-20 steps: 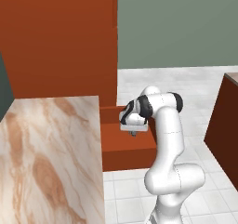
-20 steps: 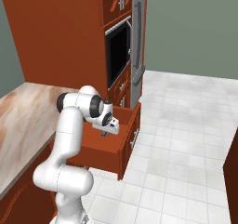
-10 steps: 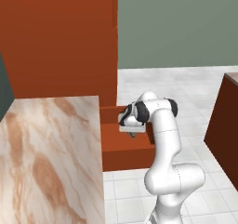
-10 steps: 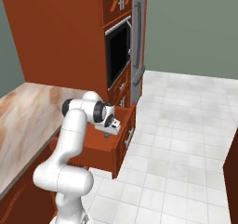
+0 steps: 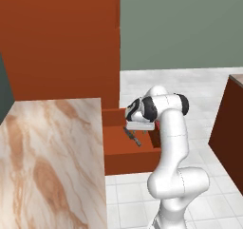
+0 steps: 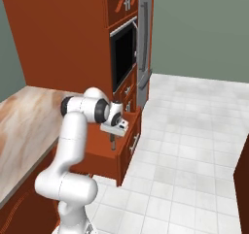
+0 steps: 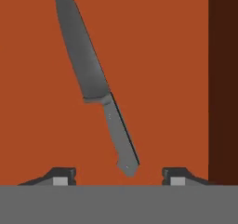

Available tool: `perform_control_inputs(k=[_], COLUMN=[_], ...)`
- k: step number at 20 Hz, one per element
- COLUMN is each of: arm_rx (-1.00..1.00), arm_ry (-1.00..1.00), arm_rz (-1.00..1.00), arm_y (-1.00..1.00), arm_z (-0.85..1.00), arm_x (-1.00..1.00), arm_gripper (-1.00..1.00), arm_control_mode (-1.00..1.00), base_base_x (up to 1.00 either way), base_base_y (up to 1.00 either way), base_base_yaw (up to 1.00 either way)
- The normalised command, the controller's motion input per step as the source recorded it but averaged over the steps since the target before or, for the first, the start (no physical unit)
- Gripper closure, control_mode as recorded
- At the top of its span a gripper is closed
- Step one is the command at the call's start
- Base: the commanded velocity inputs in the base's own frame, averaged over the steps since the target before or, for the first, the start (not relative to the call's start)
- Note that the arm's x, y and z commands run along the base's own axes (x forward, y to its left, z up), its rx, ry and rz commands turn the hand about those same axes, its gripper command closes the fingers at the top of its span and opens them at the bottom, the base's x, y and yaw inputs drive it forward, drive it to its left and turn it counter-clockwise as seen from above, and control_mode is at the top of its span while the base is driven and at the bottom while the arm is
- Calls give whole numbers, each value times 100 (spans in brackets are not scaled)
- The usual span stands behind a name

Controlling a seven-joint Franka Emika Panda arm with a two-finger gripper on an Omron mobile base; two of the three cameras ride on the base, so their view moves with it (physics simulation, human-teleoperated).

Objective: Pick up the metallic utensils from the counter and place them in the open drawer. Make sure not to pick up any wooden utensils.

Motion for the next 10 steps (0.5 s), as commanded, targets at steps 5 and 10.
perform_control_inputs(k=[5,10], arm_rx=[0,0], arm_ry=[-8,-14], arm_rz=[0,-1], arm_y=[-3,0], arm_z=[91,89], arm_x=[-15,20], arm_gripper=[-100,-100], arm_control_mode=[-100,-100], base_base_x=[0,0], base_base_y=[0,0], base_base_yaw=[0,0])
